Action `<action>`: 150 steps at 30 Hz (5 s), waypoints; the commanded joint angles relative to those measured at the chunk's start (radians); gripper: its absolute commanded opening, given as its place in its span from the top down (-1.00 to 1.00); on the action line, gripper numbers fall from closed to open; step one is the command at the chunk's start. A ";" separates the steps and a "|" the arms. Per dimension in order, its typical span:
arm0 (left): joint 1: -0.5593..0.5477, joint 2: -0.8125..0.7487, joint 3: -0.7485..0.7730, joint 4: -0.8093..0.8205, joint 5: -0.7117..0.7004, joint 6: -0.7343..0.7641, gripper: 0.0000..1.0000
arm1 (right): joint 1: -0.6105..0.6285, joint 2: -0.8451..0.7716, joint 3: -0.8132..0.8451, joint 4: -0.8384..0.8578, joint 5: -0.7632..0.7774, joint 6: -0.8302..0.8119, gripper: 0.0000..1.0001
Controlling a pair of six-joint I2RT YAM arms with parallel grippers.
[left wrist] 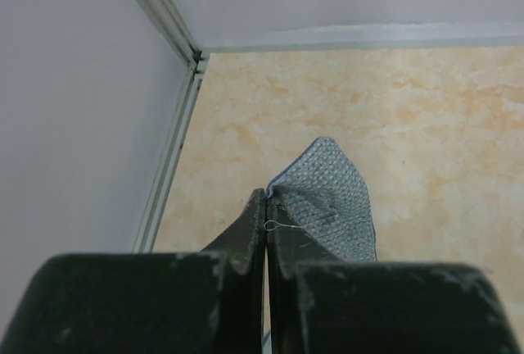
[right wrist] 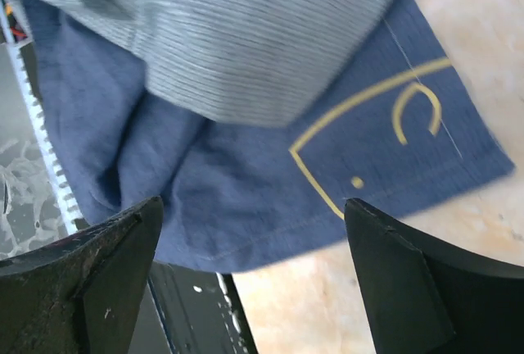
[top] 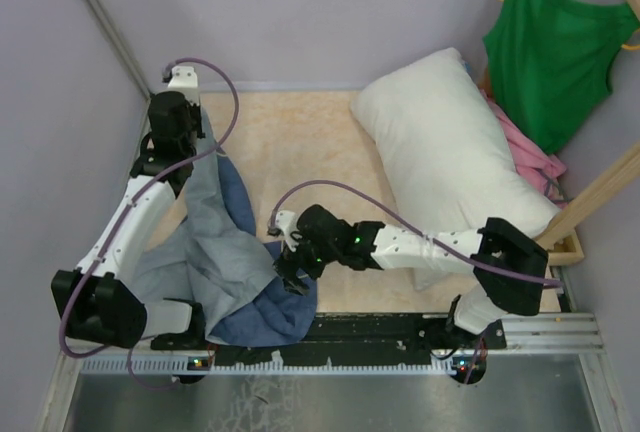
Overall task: Remove the pillowcase from the pillow
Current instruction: Adjust the pillowcase at the center of the board.
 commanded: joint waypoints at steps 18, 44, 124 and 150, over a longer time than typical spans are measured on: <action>0.010 -0.007 0.069 -0.126 0.058 -0.070 1.00 | 0.139 0.266 -0.092 0.696 0.257 -0.085 -0.65; 0.074 0.142 0.351 -0.126 0.062 -0.196 1.00 | -0.327 0.022 -0.009 0.822 0.406 -0.162 1.00; 0.242 0.760 0.512 0.273 0.031 -0.162 0.41 | -0.830 0.917 1.211 0.715 0.077 -0.207 -0.96; -0.027 0.245 -0.220 -0.070 0.404 -0.754 -0.95 | -0.636 0.398 0.276 0.433 0.206 0.248 -0.91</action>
